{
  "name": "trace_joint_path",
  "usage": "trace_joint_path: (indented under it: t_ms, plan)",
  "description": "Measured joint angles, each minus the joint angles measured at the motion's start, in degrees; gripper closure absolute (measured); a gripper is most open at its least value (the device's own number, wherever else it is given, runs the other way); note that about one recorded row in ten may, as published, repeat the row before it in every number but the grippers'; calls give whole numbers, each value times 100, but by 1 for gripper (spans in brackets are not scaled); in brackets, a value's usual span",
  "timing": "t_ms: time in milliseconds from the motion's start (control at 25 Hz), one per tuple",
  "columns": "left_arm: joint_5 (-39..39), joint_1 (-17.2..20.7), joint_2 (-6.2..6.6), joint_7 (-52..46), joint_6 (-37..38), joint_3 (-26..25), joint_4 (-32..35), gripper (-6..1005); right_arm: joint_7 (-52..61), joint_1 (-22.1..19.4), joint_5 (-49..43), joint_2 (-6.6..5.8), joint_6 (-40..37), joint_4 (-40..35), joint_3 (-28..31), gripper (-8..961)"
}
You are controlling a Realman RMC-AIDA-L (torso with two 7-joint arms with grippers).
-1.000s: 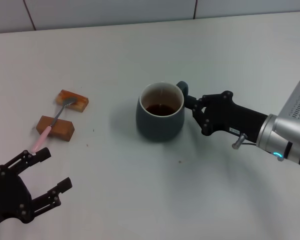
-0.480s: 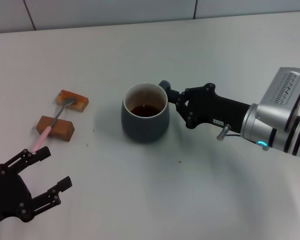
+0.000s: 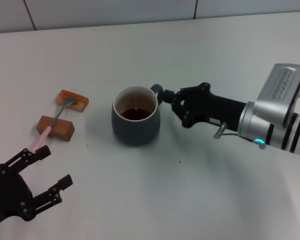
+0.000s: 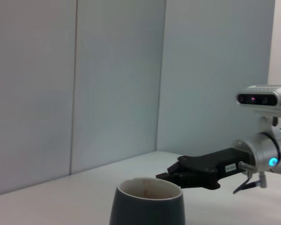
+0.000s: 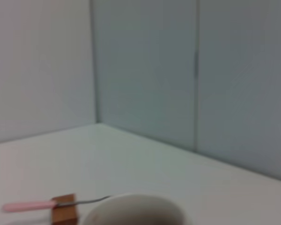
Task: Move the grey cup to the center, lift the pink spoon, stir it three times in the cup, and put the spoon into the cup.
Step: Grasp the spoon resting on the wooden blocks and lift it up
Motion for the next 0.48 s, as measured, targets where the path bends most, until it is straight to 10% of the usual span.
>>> trace_joint_path:
  t_ms: [480]
  plan:
    - [-59, 38, 12, 422, -185, -767, -715, 196, -604, -1931, 4, -47, -2001, -1236, 725, 888]
